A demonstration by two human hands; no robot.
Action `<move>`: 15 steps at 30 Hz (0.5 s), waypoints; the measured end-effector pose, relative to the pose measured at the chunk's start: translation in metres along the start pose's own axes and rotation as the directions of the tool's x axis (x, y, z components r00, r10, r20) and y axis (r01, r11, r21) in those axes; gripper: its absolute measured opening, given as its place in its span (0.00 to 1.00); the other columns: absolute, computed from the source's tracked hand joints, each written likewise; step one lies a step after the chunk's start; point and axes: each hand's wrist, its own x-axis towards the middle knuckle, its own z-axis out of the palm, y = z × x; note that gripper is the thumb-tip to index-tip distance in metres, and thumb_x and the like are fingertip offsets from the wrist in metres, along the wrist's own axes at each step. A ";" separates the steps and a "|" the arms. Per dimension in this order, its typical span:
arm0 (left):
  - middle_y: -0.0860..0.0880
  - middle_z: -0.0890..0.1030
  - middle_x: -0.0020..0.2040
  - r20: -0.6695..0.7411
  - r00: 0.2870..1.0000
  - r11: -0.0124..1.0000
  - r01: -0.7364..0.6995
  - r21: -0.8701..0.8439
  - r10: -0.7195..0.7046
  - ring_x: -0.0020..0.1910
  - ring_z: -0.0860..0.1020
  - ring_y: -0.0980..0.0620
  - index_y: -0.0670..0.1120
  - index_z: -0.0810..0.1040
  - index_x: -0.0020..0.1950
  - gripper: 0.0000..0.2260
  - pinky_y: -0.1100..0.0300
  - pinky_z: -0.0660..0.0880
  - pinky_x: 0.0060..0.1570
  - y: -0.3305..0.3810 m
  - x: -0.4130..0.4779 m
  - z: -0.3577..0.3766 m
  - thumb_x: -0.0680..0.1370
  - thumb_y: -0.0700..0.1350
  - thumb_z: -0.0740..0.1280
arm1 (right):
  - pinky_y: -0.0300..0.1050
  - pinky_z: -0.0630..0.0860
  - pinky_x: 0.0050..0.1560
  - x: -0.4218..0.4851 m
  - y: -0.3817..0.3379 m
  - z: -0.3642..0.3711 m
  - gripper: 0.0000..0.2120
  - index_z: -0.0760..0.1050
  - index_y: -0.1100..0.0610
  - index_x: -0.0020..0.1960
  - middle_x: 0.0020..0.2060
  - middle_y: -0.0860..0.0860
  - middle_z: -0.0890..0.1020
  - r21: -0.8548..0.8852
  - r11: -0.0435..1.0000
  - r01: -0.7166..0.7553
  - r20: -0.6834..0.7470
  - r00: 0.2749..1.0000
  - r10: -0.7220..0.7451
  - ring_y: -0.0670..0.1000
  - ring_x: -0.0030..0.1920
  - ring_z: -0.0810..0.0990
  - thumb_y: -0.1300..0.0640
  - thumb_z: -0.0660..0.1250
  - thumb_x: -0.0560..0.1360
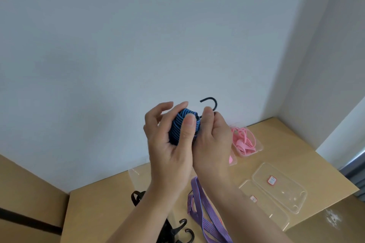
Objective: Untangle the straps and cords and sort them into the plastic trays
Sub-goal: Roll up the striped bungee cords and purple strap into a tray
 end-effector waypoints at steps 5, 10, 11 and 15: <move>0.59 0.81 0.51 0.183 0.915 0.903 0.391 -0.179 -0.360 0.50 0.81 0.61 0.60 0.81 0.56 0.20 0.64 0.77 0.50 0.021 0.001 0.006 0.67 0.65 0.77 | 0.34 0.61 0.27 -0.007 0.016 -0.004 0.17 0.60 0.53 0.36 0.27 0.42 0.68 -0.220 0.932 0.288 -0.020 0.954 -0.299 0.44 0.27 0.64 0.57 0.61 0.81; 0.54 0.81 0.39 0.181 0.910 0.858 0.413 -0.305 -0.374 0.41 0.81 0.56 0.54 0.84 0.52 0.09 0.62 0.77 0.46 0.024 0.006 0.003 0.73 0.51 0.77 | 0.36 0.58 0.29 -0.007 0.017 0.000 0.14 0.57 0.49 0.37 0.29 0.42 0.63 -0.288 0.866 0.408 0.002 0.905 -0.426 0.45 0.28 0.61 0.50 0.54 0.80; 0.52 0.82 0.41 0.166 0.921 0.865 0.389 -0.317 -0.353 0.42 0.81 0.54 0.52 0.84 0.53 0.09 0.62 0.77 0.46 0.021 0.006 0.002 0.74 0.49 0.73 | 0.38 0.60 0.30 -0.008 0.016 0.002 0.14 0.60 0.50 0.38 0.31 0.42 0.64 -0.298 0.843 0.447 0.014 0.886 -0.464 0.43 0.30 0.62 0.51 0.54 0.81; 0.44 0.82 0.61 0.137 0.978 0.909 0.195 -0.368 -0.154 0.59 0.81 0.47 0.52 0.85 0.53 0.12 0.49 0.76 0.59 0.008 0.013 -0.014 0.73 0.49 0.66 | 0.33 0.67 0.41 -0.008 0.008 0.006 0.18 0.73 0.60 0.40 0.39 0.43 0.70 -0.239 0.840 0.487 0.088 0.872 -0.481 0.46 0.42 0.72 0.55 0.52 0.84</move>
